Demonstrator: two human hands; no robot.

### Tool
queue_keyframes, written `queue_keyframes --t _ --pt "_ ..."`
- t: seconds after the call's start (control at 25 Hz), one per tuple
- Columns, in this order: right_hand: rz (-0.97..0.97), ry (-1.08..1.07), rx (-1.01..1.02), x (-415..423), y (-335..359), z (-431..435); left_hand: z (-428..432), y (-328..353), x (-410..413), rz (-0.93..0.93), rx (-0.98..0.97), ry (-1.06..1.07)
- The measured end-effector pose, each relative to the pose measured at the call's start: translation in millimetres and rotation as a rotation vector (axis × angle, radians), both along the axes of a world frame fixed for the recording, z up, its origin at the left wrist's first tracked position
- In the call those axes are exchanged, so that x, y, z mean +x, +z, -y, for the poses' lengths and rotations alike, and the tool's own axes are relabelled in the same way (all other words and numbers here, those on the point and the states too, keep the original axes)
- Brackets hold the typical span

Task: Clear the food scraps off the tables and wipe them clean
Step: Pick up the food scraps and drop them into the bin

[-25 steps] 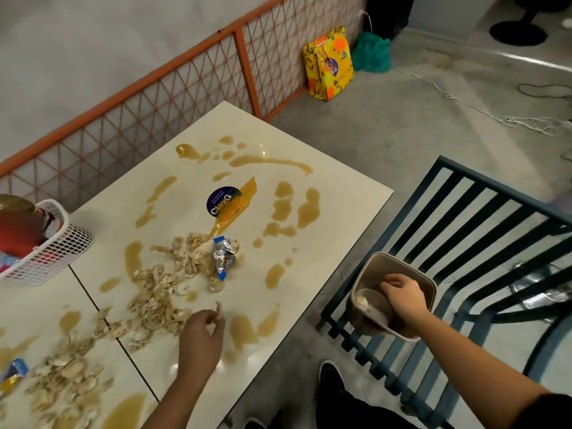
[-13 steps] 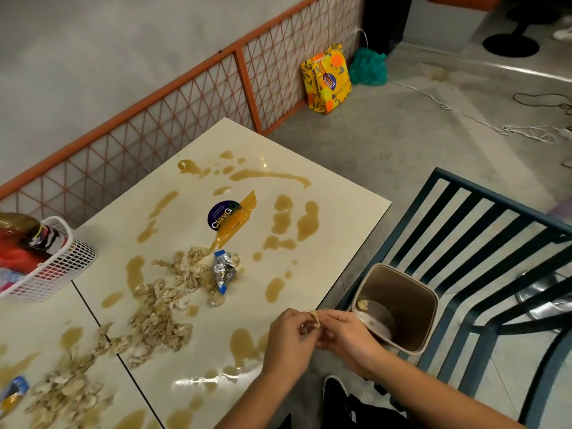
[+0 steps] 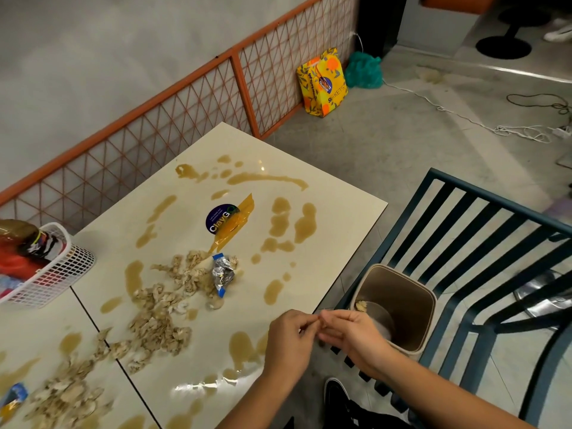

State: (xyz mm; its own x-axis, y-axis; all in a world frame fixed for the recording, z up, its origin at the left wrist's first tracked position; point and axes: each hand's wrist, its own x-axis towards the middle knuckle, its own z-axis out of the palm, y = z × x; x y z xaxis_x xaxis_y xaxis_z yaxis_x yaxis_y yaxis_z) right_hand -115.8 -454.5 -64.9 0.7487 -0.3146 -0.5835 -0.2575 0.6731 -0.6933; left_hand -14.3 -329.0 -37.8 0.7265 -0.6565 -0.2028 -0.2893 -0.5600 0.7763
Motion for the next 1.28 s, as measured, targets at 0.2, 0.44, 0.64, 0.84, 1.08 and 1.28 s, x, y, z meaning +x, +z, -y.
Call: queue_keyframes --t 0.2,0.44,0.64,0.84,1.08,1.28 --pt "-0.013 -0.072 -0.024 -7.5 -14.4 5.5 2.7 -3.3 -3.9 -0.229 -0.003 -0.127" --pt "-0.446 -0.158 -0.284 -31.6 -40.9 51.1 5.3 -1.3 -3.3 -0.281 0.024 -0.042" --pt "-0.628 -0.167 -0.396 -52.1 -62.9 84.0 -3.4 -9.0 4.6 -0.25 0.065 0.015" --pt "-0.62 -0.091 -0.436 -53.7 -67.5 92.6 -9.3 -9.6 8.3 -0.213 0.072 0.092" --pt "-0.614 0.018 -0.399 -39.9 -55.8 80.8 -34.0 -15.4 8.4 -0.204 0.08 0.163" --pt "-0.498 0.293 -0.627 5.5 -36.2 37.3 -67.3 -11.0 15.8 -0.215 0.059 0.263"
